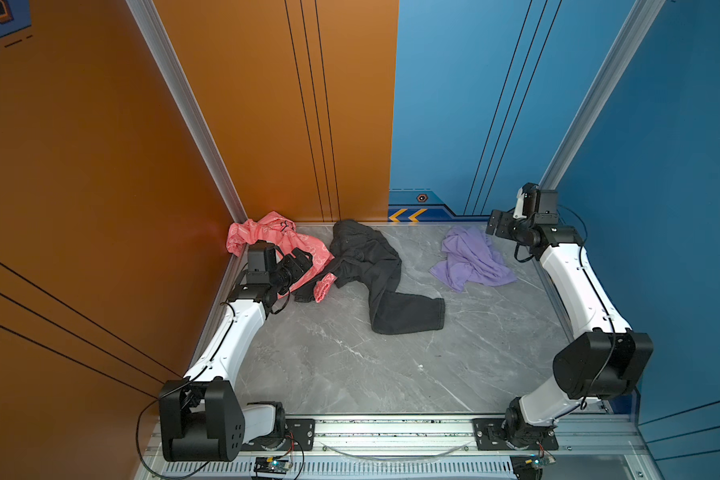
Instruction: Pick out a specific cloth from the pile
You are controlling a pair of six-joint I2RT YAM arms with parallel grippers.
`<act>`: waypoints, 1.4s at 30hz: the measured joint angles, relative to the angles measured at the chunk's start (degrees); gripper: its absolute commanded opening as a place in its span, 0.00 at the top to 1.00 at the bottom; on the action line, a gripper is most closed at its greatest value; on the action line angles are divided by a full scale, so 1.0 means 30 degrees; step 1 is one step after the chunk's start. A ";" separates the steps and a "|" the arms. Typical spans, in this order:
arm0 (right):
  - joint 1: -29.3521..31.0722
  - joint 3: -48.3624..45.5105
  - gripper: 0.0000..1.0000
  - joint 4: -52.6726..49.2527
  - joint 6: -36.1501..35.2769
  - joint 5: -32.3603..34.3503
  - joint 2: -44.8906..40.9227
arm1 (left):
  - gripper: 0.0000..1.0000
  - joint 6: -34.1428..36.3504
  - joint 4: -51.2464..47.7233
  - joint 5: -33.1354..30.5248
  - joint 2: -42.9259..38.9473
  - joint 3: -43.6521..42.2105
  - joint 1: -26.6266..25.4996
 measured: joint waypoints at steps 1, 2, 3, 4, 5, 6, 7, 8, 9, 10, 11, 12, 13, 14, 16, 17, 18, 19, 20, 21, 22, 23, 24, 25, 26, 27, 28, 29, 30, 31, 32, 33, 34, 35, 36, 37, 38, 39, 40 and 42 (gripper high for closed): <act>0.0000 -0.0291 0.01 -0.0095 0.0087 0.0000 0.0168 | 0.07 0.0000 0.0000 0.0000 0.0000 0.0000 -0.0007; 0.0000 -0.0532 0.02 -0.0189 0.0211 0.0000 0.0430 | 0.07 0.0000 0.0000 0.0000 0.0000 0.0000 -0.0015; 0.0000 -0.0685 0.01 -0.0291 0.0357 0.0007 0.0809 | 0.07 0.0007 0.0000 0.0000 0.0000 0.0000 -0.0029; 0.0000 -0.0721 0.01 -0.0364 0.0481 0.0000 0.1209 | 0.06 0.0007 0.0000 0.0000 0.0000 0.0000 -0.0029; 0.0000 -0.0721 0.01 -0.0444 0.0576 0.0000 0.1734 | 0.06 0.0036 0.0000 0.0000 0.0000 0.0000 -0.0029; 0.0000 -0.0714 0.02 -0.0488 0.0714 -0.0007 0.2295 | 0.06 0.0058 0.0000 0.0000 0.0000 0.0000 -0.0029; 0.0000 -0.0707 0.01 -0.0525 0.0860 -0.0007 0.2798 | 0.06 0.0058 0.0000 0.0000 0.0000 0.0000 -0.0029; 0.0000 -0.0663 0.00 -0.0634 0.1013 -0.0007 0.3461 | 0.06 0.0058 0.0000 0.0000 0.0000 0.0000 -0.0029; 0.0000 -0.0561 0.00 -0.0765 0.1195 -0.0029 0.4102 | 0.06 0.0066 0.0000 0.0000 -0.0007 0.0000 -0.0029; 0.0000 -0.0357 0.00 -0.0947 0.1377 -0.0058 0.4801 | 0.06 0.0066 0.0000 0.0000 -0.0007 0.0000 -0.0029; 0.0000 -0.0058 0.00 -0.1129 0.1501 -0.0073 0.5530 | 0.06 0.0058 0.0000 0.0000 -0.0007 0.0000 -0.0029; 0.0000 0.0393 0.00 -0.1341 0.1661 -0.0087 0.6339 | 0.06 0.0066 0.0000 0.0000 -0.0007 0.0000 -0.0029; 0.0000 0.0852 0.00 -0.1530 0.1785 -0.0138 0.7023 | 0.06 0.0066 0.0000 0.0000 -0.0007 0.0000 -0.0029; 0.0000 0.1362 0.00 -0.1676 0.1902 -0.0153 0.7730 | 0.06 0.0066 0.0000 0.0000 -0.0007 0.0000 -0.0029; 0.0000 0.2769 0.00 -0.2208 0.2055 -0.0175 0.9216 | 0.06 0.0066 -0.0007 0.0000 -0.0022 0.0000 -0.0022; 0.0000 0.3526 0.02 -0.2463 0.2164 -0.0189 0.9930 | 0.06 0.0066 -0.0015 0.0000 -0.0051 0.0000 -0.0015; 0.0000 0.4313 0.05 -0.2696 0.2273 -0.0197 1.0659 | 0.06 0.0073 -0.0022 0.0000 -0.0109 -0.0007 0.0036; 0.0000 0.4918 0.07 -0.2914 0.2353 -0.0197 1.1205 | 0.06 0.0066 -0.0022 0.0000 -0.0182 -0.0007 0.0044; 0.0000 0.5486 0.10 -0.3133 0.2470 -0.0204 1.1752 | 0.06 0.0073 -0.0007 0.0000 -0.0291 -0.0044 0.0080; 0.0000 0.5960 0.13 -0.3373 0.2572 -0.0204 1.2218 | 0.06 0.0073 -0.0007 0.0000 -0.0430 -0.0109 0.0153; 0.0000 0.6331 0.17 -0.3614 0.2725 -0.0204 1.2604 | 0.06 0.0073 -0.0015 0.0000 -0.0568 -0.0204 0.0219; 0.0000 0.6586 0.20 -0.3825 0.2871 -0.0197 1.2932 | 0.06 0.0073 -0.0036 0.0000 -0.0707 -0.0306 0.0321; 0.0000 0.6761 0.24 -0.4022 0.3016 -0.0189 1.3194 | 0.06 0.0073 -0.0066 0.0000 -0.0838 -0.0408 0.0430; 0.0000 0.6827 0.27 -0.4167 0.3104 -0.0204 1.3391 | 0.06 0.0073 -0.0087 0.0000 -0.0940 -0.0495 0.0532; -0.0007 0.6849 0.31 -0.4357 0.3249 -0.0197 1.3573 | 0.06 0.0073 -0.0146 0.0000 -0.1027 -0.0568 0.0619; -0.0007 0.6856 0.36 -0.4510 0.3344 -0.0189 1.3719 | 0.06 0.0073 -0.0153 0.0000 -0.1100 -0.0627 0.0707; -0.0007 0.6856 0.41 -0.4590 0.3402 -0.0182 1.3799 | 0.06 0.0073 -0.0175 0.0000 -0.1137 -0.0648 0.0787; -0.0007 0.6856 0.48 -0.4641 0.3497 -0.0131 1.3821 | 0.06 0.0073 -0.0204 0.0000 -0.1166 -0.0656 0.0860; -0.0022 0.6856 0.56 -0.4721 0.3504 -0.0124 1.3814 | 0.06 0.0073 -0.0211 0.0000 -0.1180 -0.0656 0.0933; -0.0044 0.6856 0.65 -0.4809 0.3577 -0.0117 1.3799 | 0.06 0.0073 -0.0219 0.0000 -0.1180 -0.0656 0.0991; -0.0087 0.6849 0.74 -0.4860 0.3643 -0.0117 1.3799 | 0.06 0.0080 -0.0219 0.0007 -0.1180 -0.0656 0.1064; -0.0138 0.6812 0.81 -0.4860 0.3665 -0.0117 1.3755 | 0.06 0.0080 -0.0219 0.0007 -0.1180 -0.0656 0.1115; -0.0233 0.6645 0.89 -0.4838 0.3752 -0.0131 1.3610 | 0.06 0.0102 -0.0219 0.0007 -0.1180 -0.0656 0.1166; -0.0335 0.6390 0.92 -0.4823 0.3825 -0.0168 1.3391 | 0.06 0.0153 -0.0219 0.0015 -0.1180 -0.0656 0.1246; -0.0459 0.6054 0.92 -0.4823 0.3905 -0.0204 1.3121 | 0.06 0.0211 -0.0219 0.0022 -0.1173 -0.0656 0.1290; -0.0663 0.5559 0.92 -0.4874 0.4029 -0.0240 1.2764 | 0.06 0.0255 -0.0219 0.0066 -0.1158 -0.0656 0.1348; -0.0947 0.4947 0.92 -0.4932 0.4044 -0.0299 1.2356 | 0.06 0.0284 -0.0219 0.0095 -0.1144 -0.0648 0.1399; -0.1195 0.4364 0.92 -0.4932 0.4051 -0.0328 1.1999 | 0.06 0.0306 -0.0219 0.0138 -0.1115 -0.0656 0.1421; -0.1494 0.3672 0.92 -0.4991 0.4044 -0.0328 1.1555 | 0.06 0.0357 -0.0219 0.0153 -0.1086 -0.0648 0.1450; -0.2055 0.2368 0.90 -0.5151 0.4036 -0.0284 1.0695 | 0.06 0.0423 -0.0226 0.0175 -0.1064 -0.0648 0.1515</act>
